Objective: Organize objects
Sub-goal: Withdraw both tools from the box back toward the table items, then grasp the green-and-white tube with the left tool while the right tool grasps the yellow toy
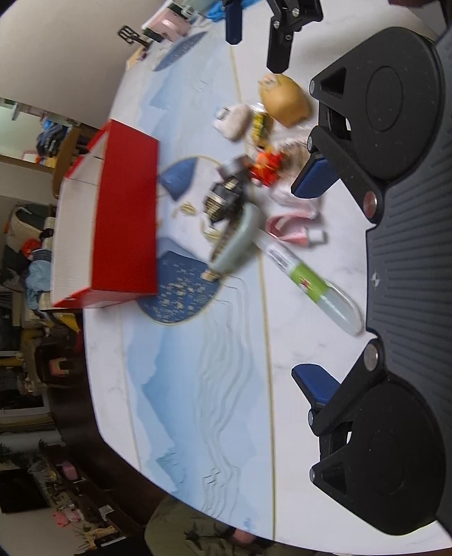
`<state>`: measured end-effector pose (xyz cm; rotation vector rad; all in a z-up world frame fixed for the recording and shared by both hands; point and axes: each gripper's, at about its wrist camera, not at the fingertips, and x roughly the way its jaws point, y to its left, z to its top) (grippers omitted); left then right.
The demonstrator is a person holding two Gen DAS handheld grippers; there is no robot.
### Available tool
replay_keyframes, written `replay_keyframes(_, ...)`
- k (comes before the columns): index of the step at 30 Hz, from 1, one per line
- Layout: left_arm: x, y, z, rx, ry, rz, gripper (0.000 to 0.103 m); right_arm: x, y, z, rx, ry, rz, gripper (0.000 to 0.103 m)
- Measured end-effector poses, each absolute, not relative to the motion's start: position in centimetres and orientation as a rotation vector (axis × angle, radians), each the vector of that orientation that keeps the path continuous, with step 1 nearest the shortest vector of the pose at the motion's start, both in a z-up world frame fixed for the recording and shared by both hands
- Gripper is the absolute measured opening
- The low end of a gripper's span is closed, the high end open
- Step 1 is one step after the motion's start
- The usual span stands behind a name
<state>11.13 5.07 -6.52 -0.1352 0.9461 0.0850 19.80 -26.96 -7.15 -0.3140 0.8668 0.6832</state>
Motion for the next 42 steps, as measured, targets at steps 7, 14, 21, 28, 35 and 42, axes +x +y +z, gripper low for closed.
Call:
replay_keyframes(7, 11.0, 5.4, -9.4, -0.089, 0.981, 0.063, 0.102, 19.7, -26.5, -9.4, -0.336, 0.932, 0.68, 0.102)
replay_keyframes(14, 11.5, 6.4, -12.0, -0.037, 1.022, 0.072, 0.102, 19.8, -26.4, -10.6, -0.363, 0.963, 0.685, 0.1)
replay_keyframes(21, 11.8, 7.3, -13.0, -0.027, 1.032, 0.09, 0.102, 20.7, -26.8, -11.4, -0.333, 0.998, 0.66, 0.099)
replay_keyframes(28, 11.7, 7.4, -13.2, -0.003, 1.01, 0.084, 0.102, 21.6, -27.0, -12.3, -0.26, 1.05, 0.627, 0.096)
replay_keyframes(35, 11.3, 7.4, -13.0, -0.019, 0.987, 0.069, 0.084, 22.0, -26.8, -12.5, -0.229, 1.061, 0.617, 0.094)
replay_keyframes(42, 11.3, 6.8, -12.4, -0.007, 0.987, 0.019, 0.048, 22.0, -26.8, -12.6, -0.225, 1.071, 0.618, 0.083)
